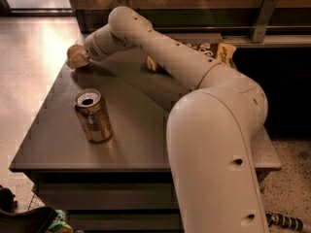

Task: Pick orange

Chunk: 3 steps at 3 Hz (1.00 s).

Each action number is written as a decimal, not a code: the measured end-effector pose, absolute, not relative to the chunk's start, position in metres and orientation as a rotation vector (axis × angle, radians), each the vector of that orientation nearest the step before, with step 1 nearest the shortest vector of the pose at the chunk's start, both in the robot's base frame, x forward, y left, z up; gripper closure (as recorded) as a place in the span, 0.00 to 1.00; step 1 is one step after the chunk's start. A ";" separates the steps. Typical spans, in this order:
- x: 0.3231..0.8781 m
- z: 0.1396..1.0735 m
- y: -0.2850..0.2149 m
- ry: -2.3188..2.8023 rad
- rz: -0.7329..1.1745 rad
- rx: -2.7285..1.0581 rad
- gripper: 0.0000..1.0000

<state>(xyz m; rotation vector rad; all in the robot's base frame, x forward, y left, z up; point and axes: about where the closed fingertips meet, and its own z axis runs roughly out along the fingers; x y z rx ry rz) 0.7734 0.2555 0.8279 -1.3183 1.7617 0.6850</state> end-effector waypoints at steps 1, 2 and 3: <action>0.772 0.826 0.258 1.762 0.688 -1.322 0.87; 0.772 0.824 0.260 1.762 0.692 -1.325 1.00; 0.763 0.851 0.253 1.651 0.767 -1.323 1.00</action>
Offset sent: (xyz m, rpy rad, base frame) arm -0.0008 0.0022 -0.0018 -0.0005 0.0024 0.0031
